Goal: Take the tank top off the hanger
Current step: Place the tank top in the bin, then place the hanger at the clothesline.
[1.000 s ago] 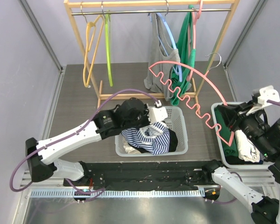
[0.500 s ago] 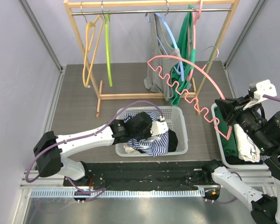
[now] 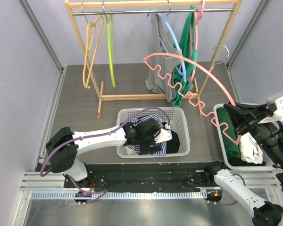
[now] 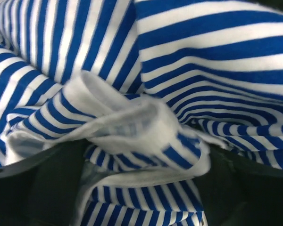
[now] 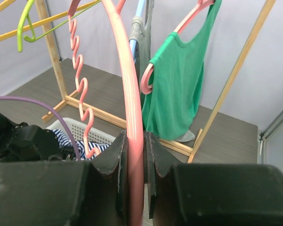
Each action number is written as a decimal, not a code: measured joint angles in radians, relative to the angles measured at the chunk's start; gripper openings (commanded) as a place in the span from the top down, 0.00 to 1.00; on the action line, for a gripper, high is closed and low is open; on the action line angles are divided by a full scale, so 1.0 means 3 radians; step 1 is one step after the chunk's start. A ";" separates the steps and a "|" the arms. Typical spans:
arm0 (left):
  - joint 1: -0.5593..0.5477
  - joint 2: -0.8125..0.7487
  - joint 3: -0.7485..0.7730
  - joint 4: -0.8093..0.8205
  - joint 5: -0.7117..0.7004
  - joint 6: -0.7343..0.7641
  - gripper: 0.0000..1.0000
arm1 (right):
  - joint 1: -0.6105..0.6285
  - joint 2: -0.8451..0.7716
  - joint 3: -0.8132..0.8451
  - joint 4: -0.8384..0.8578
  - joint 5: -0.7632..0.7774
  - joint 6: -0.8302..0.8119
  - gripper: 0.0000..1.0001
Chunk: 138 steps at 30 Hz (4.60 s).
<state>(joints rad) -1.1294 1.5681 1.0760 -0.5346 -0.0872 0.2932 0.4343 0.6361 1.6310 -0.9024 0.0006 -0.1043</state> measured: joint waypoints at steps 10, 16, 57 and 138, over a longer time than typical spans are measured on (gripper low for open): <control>-0.0027 -0.0112 0.0827 -0.0601 -0.0201 -0.0071 0.00 | -0.0043 0.0249 0.0085 0.0017 -0.0257 -0.0061 0.99; -0.0033 -0.0486 0.1713 -0.1061 -0.0078 -0.0132 0.00 | -0.0055 0.0468 0.0187 0.0020 -0.0380 -0.0122 0.99; -0.0047 -0.1044 0.4182 -0.0393 -0.1817 0.1338 0.00 | 0.2955 0.3042 0.1671 0.0333 0.3332 -0.1620 0.99; 0.0563 -0.1404 0.4061 -0.0810 -0.1704 0.0776 0.00 | 0.2207 0.4383 0.1821 0.4135 0.3471 -0.4164 0.99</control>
<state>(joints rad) -0.9604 1.1469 2.2944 -0.7776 -0.5983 0.5259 1.0966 1.9511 2.1773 0.3382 1.0420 -1.3537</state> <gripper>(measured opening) 0.996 0.198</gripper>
